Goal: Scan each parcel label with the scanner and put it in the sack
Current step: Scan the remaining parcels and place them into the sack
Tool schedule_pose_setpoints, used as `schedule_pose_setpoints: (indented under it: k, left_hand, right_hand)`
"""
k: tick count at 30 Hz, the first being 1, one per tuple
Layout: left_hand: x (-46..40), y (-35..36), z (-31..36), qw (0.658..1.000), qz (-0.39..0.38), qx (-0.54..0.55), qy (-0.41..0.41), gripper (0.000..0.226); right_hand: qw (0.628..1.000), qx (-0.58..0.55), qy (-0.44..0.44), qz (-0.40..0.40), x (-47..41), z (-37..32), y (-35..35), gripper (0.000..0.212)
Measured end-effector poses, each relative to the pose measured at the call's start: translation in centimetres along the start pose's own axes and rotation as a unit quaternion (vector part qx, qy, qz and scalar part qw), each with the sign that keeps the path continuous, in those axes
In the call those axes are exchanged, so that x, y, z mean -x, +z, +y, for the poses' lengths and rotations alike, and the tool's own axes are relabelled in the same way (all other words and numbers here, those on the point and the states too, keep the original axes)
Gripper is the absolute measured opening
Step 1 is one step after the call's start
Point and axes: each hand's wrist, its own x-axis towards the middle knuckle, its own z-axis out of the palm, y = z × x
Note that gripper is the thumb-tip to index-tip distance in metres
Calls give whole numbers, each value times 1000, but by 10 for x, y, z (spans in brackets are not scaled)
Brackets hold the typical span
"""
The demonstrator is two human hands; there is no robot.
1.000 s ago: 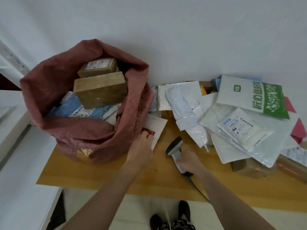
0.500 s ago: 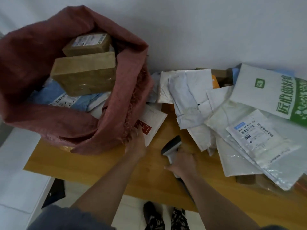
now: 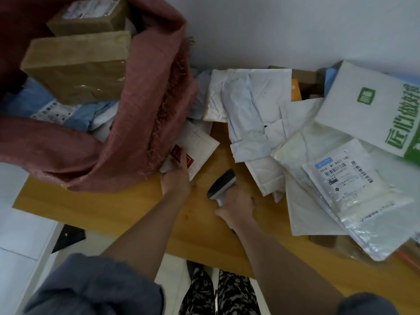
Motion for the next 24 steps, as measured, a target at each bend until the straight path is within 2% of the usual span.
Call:
schedule_pose_setpoints:
  k: [4, 9, 12, 16, 20, 24]
  left_hand:
    - [8, -3, 1, 999, -16, 31, 12, 90]
    - [30, -16, -1, 982, -46, 182, 34, 85]
    - [50, -23, -8, 950, -38, 310, 28, 75]
    - [71, -37, -17, 923, -23, 383, 7, 58]
    - [84, -58, -17, 872, -33, 488, -12, 58]
    - [95, -76, -18, 818, -26, 575, -20, 54]
  right_hand:
    - [1000, -10, -5, -12, -3, 1, -5, 59]
    - [999, -30, -36, -8, -1, 8, -6, 48]
    - [997, -57, -48, 6, 4, 14, -9, 36]
    - [985, -171, -35, 10, 14, 18, -17, 18]
    - [963, -265, -48, 2, 29, 17, -20, 25]
    - [941, -330, -70, 39, 46, 15, -31, 30]
